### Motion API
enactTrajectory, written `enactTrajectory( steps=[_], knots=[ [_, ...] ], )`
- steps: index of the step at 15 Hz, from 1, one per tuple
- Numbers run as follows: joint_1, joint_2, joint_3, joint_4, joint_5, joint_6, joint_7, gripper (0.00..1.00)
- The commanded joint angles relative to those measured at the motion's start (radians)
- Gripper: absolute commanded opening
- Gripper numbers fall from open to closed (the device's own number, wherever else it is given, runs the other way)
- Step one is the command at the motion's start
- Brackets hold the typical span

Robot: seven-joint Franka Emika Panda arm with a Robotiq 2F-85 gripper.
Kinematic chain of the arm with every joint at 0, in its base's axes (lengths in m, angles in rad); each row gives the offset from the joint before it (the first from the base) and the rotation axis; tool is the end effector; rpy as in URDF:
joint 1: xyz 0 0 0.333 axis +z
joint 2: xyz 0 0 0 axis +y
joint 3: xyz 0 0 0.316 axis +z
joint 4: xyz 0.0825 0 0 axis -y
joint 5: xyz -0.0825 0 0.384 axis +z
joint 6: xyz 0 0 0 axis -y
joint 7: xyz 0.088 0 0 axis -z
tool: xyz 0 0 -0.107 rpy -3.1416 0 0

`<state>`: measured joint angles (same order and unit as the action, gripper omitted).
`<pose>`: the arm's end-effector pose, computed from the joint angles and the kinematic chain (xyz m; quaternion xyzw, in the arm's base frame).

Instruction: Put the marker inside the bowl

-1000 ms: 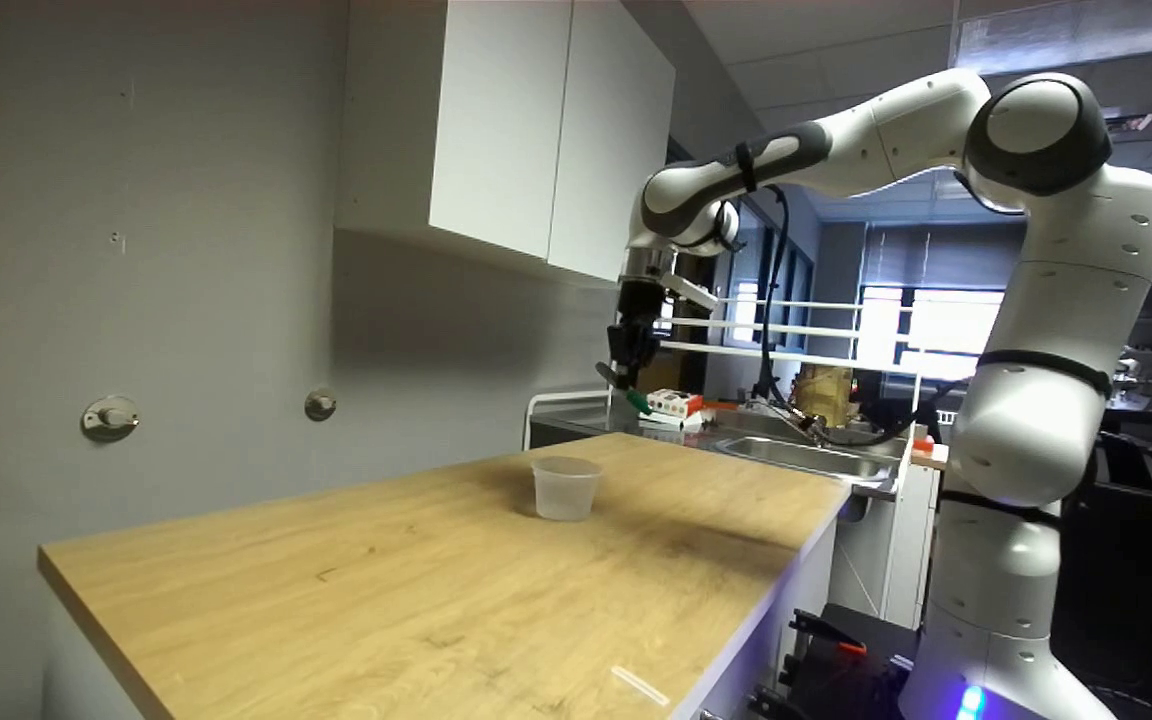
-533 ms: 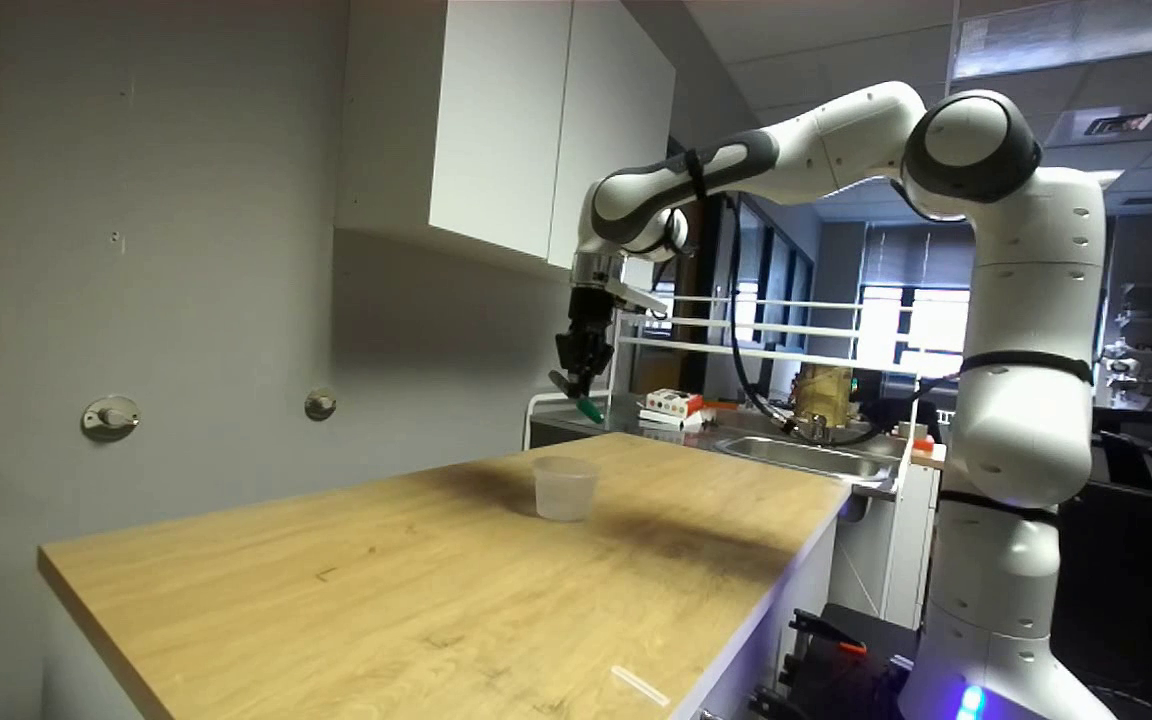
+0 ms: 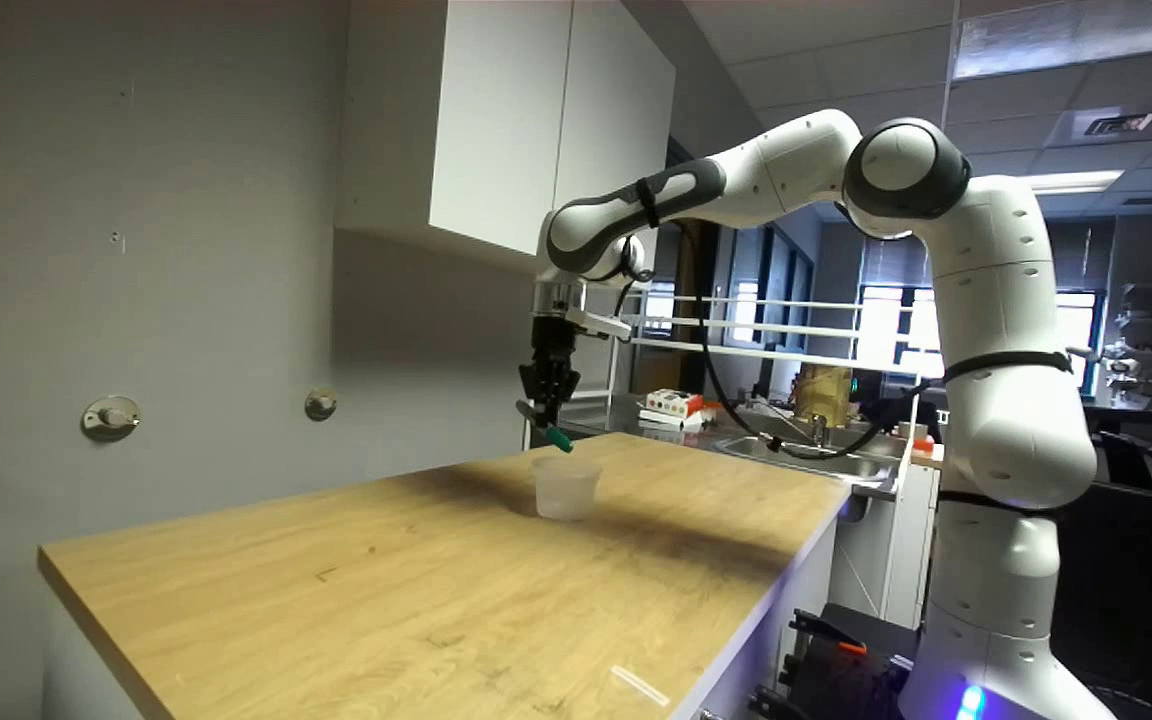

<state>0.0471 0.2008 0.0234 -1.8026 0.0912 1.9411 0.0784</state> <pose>0.6065 0.0483 0.4282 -0.9983 0.0219 0.0343 0.0419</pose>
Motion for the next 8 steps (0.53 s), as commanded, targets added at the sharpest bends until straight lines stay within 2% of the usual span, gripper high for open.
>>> enactTrajectory(
  steps=[1, 6, 7, 8],
  knots=[
    [0.0, 0.052, -0.003, 0.059, -0.024, -0.031, 0.03, 0.07],
    [-0.009, 0.04, -0.017, 0.03, -0.027, -0.029, 0.027, 0.07],
    [-0.01, 0.039, -0.019, 0.029, -0.03, -0.032, 0.027, 0.44],
    [-0.01, 0.035, -0.021, 0.025, -0.035, -0.036, 0.028, 0.44]
  ],
)
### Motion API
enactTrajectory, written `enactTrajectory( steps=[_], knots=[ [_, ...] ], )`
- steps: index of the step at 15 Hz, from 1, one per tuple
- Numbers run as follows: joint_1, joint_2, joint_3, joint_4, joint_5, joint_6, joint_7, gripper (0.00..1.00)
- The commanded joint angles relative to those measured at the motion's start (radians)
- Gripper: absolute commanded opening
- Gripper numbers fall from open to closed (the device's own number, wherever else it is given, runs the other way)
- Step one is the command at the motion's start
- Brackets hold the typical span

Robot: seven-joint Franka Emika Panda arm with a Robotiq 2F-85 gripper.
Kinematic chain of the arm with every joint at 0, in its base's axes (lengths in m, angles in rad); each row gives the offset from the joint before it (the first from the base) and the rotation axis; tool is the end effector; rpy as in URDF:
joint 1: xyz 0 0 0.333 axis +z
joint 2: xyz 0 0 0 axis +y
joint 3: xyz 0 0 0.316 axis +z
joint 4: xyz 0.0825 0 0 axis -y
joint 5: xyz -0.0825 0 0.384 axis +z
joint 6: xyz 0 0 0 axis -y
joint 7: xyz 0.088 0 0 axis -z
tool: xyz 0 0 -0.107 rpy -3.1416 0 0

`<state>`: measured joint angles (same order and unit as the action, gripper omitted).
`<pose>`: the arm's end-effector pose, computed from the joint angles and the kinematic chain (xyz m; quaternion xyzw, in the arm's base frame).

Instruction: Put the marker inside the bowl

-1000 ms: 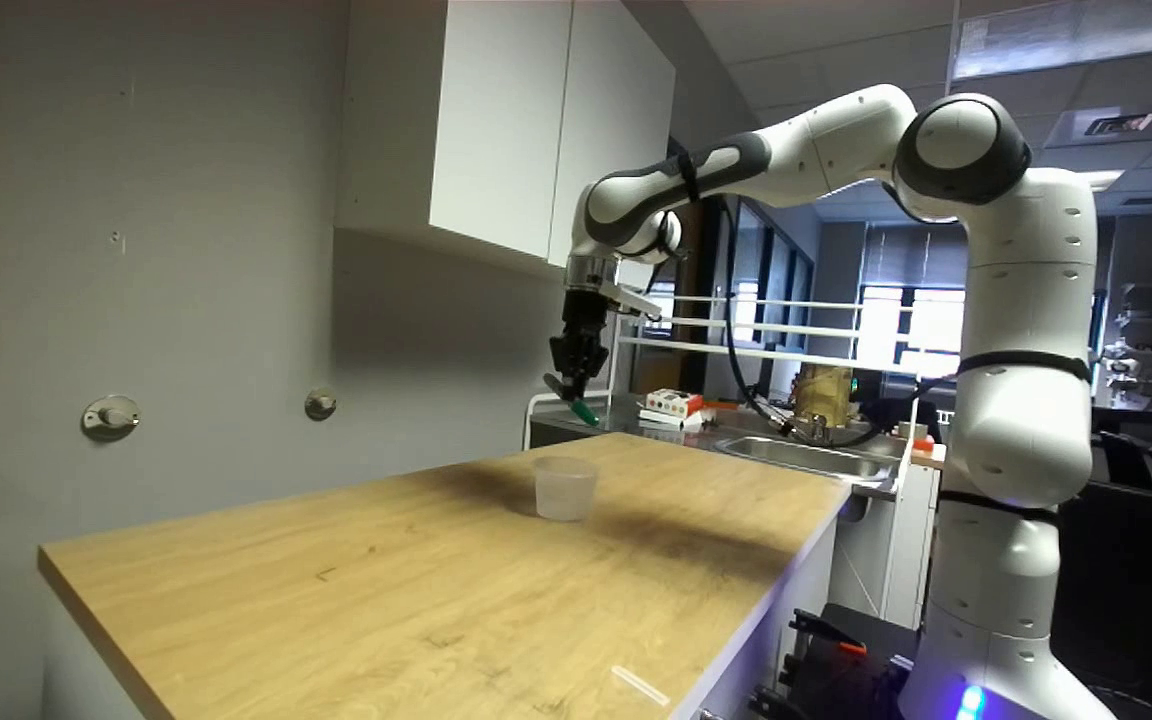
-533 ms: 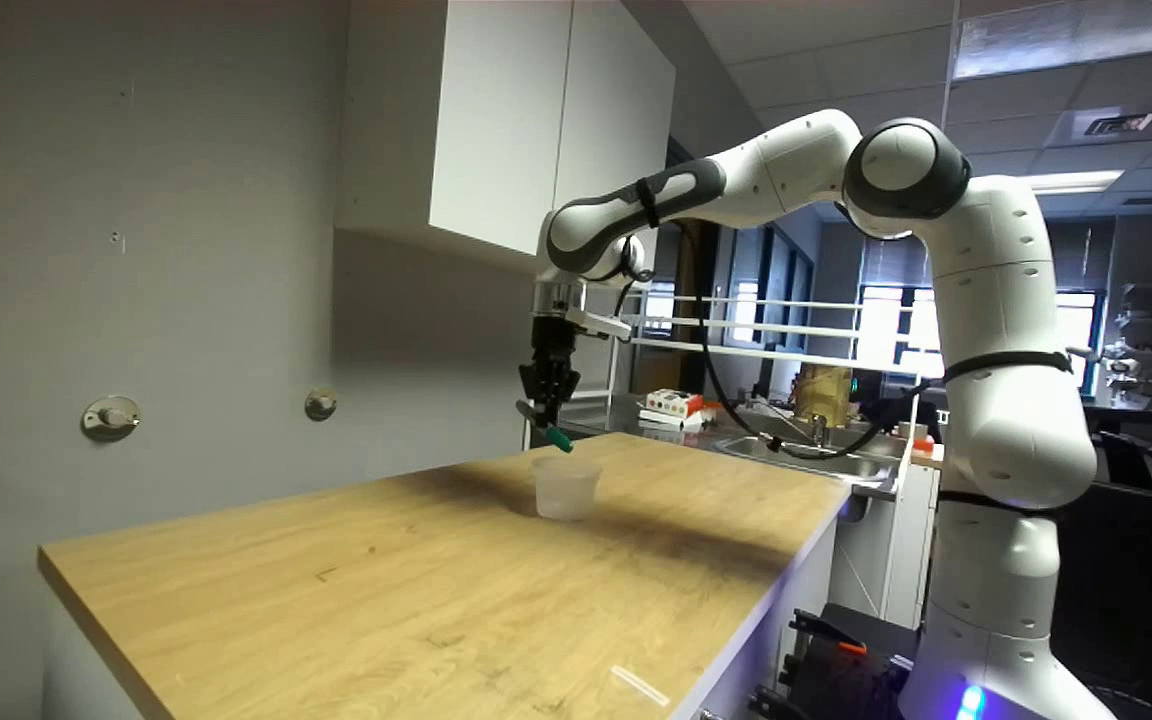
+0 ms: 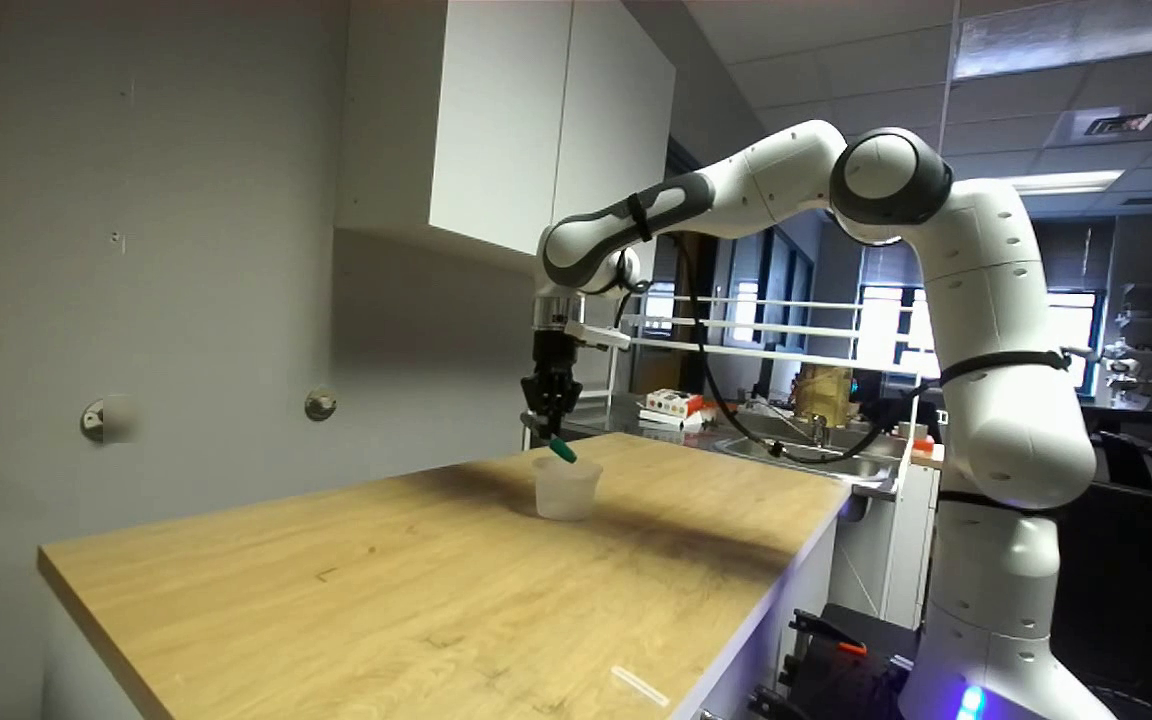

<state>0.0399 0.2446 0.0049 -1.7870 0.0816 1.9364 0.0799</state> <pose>0.6139 0.0329 0.4081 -0.9976 0.0339 0.0498 0.0349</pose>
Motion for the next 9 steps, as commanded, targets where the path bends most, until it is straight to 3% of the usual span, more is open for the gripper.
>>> enactTrajectory(
  steps=[1, 7, 8, 9],
  knots=[
    [-0.004, -0.01, -0.004, 0.008, -0.031, -0.033, 0.026, 0.5],
    [-0.009, -0.005, 0.0, 0.002, -0.029, -0.032, 0.001, 0.95],
    [-0.009, -0.005, 0.0, 0.002, -0.03, -0.033, 0.001, 0.78],
    [-0.009, -0.004, 0.0, 0.001, -0.03, -0.032, 0.001, 0.85]
  ],
)
